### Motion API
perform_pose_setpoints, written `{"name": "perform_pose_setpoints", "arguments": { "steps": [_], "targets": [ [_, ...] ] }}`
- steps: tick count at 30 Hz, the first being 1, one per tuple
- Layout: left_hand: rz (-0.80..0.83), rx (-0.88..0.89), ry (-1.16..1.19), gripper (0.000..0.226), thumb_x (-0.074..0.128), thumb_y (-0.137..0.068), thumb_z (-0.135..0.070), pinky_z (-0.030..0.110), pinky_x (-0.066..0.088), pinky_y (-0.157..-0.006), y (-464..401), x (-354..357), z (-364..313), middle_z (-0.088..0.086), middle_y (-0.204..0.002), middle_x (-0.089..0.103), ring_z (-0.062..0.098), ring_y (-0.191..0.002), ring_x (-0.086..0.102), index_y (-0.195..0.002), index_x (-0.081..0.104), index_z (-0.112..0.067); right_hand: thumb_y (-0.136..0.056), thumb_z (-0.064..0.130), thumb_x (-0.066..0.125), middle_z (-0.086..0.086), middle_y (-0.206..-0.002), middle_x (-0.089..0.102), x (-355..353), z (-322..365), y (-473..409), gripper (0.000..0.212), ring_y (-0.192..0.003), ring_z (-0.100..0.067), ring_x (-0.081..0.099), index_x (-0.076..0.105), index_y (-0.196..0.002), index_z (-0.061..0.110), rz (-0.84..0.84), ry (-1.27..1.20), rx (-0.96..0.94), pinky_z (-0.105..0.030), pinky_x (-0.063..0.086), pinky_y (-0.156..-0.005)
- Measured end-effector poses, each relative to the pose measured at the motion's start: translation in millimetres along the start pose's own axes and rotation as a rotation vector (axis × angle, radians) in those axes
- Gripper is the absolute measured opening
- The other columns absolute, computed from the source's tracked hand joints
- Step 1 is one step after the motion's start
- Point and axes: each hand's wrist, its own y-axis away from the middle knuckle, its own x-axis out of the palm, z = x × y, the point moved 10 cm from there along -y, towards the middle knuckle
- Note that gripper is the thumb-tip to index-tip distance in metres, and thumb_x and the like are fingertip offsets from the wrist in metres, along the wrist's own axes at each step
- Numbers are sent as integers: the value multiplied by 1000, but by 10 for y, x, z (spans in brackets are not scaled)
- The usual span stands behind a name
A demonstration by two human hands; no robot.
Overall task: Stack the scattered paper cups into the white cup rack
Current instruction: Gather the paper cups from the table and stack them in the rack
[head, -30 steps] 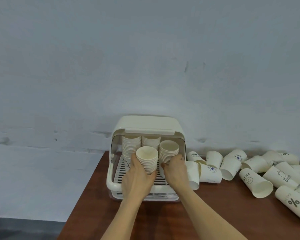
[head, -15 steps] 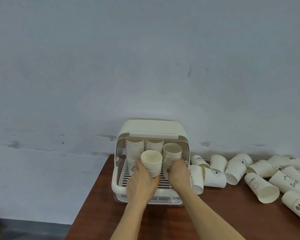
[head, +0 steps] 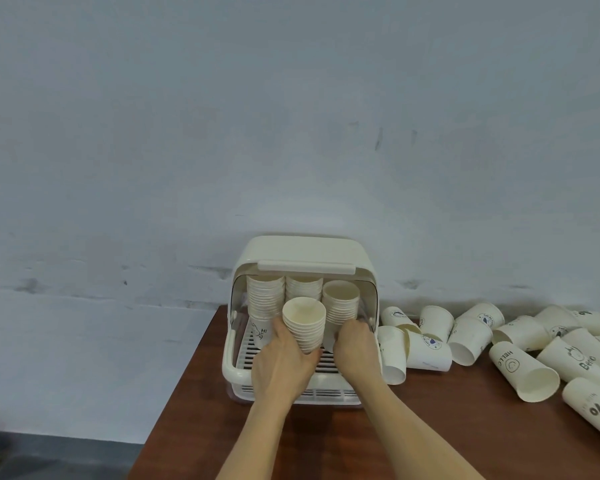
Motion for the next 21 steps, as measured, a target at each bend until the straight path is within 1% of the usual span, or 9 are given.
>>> {"name": "perform_pose_setpoints", "arguments": {
  "steps": [2, 6, 8, 11, 13, 17, 20, 21],
  "targets": [
    [5, -3, -1, 70, 58, -76, -61, 38, 50, -74, -6, 12, 2, 3, -109, 65, 29, -94, 65, -124, 29, -19, -91, 3, 48, -16, -105, 62, -21, -2, 13, 17, -93, -28, 63, 64, -96, 0, -3, -12, 4, -27, 41, -65],
    [17, -3, -8, 69, 58, -76, -62, 39, 51, -74, -24, 42, 8, 4, -109, 66, 29, -94, 65, -122, 30, -19, -90, 1, 46, -16, -107, 61, -39, -1, 39, 19, -95, -28, 62, 62, -101, 1, 4, -26, 14, -30, 46, -71],
    [25, -2, -10, 68, 58, -76, -63, 38, 50, -74, -27, 54, 15, 4, -109, 65, 29, -94, 65, -121, 30, -19, -91, 2, 46, -14, -110, 60, -33, -5, 49, 20, -97, -27, 62, 61, -104, 3, 10, -21, 19, -29, 46, -73],
    [26, -1, -6, 68, 57, -75, -64, 38, 50, -73, -30, 57, 18, 2, -110, 65, 29, -94, 65, -120, 30, -21, -92, 4, 45, -13, -111, 61, -37, -10, 65, 22, -100, -26, 62, 58, -110, 5, 17, -18, 22, -27, 41, -70],
    [31, 4, -7, 69, 57, -75, -65, 37, 50, -73, -31, 62, 16, 2, -110, 65, 28, -94, 65, -121, 30, -21, -92, 5, 45, -13, -110, 62, -14, 8, 72, 23, -100, -27, 62, 58, -112, 6, 31, -33, 7, -27, 41, -69],
    [58, -11, 0, 71, 58, -75, -64, 37, 49, -74, -29, 76, 21, 3, -111, 65, 29, -97, 65, -123, 30, -21, -89, 7, 46, -13, -107, 63, -25, 43, 97, 20, -95, -26, 61, 59, -105, 8, 20, -78, -13, -31, 49, -70],
    [96, -20, 14, 75, 61, -72, -64, 38, 51, -76, -35, 91, 5, 3, -112, 65, 29, -98, 64, -125, 29, -21, -90, 7, 46, -14, -108, 61, -136, 29, 149, 20, -95, -29, 61, 61, -103, 5, -15, -82, 13, -31, 44, -69],
    [109, -23, 34, 76, 63, -69, -62, 39, 52, -76, -41, 88, -6, 3, -112, 65, 28, -98, 64, -125, 30, -21, -90, 6, 45, -13, -108, 61, -188, 18, 169, 21, -97, -29, 60, 62, -101, 5, -42, -80, 10, -33, 44, -71]
  ]
}}
